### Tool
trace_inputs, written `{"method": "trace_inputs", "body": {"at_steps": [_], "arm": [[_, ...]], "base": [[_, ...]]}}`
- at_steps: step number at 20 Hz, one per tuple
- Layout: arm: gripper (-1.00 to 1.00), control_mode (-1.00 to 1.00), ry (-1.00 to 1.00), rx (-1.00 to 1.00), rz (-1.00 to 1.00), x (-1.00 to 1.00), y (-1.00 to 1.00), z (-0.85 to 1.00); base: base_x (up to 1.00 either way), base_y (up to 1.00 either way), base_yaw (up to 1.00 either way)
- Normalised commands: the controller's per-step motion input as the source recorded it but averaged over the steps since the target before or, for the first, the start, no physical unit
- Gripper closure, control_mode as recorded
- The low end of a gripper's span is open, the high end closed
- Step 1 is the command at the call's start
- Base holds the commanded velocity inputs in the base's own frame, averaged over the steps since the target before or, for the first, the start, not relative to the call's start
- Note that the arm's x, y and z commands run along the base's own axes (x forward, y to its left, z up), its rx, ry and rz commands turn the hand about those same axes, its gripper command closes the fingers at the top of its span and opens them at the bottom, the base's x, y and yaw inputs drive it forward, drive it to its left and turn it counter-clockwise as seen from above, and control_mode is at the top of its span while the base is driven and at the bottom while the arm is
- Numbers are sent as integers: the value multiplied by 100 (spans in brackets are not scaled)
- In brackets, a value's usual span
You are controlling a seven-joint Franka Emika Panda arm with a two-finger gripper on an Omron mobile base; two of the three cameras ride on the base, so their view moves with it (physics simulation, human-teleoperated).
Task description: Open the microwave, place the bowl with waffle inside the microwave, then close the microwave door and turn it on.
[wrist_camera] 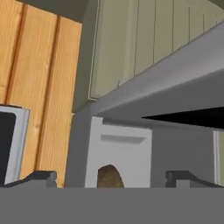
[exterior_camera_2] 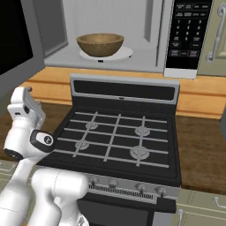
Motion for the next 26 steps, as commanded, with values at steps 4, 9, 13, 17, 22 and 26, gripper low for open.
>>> {"method": "trace_inputs", "body": {"at_steps": [4, 9, 13, 17, 22, 26], "arm": [[-100, -100, -14, -4, 0, 0, 31, -21], [-100, -100, -10, -1, 0, 0, 21, -15], [-100, -100, -9, 0, 0, 0, 14, -16], [-100, -100, -25, 0, -1, -17, 18, -5], [-100, -100, -18, 0, 0, -1, 17, -23], [-100, -100, -11, 0, -2, 2, 0, -32]], "base": [[0, 0, 0], [0, 0, 0], [0, 0, 0], [0, 0, 0], [0, 0, 0], [0, 0, 0]]}}
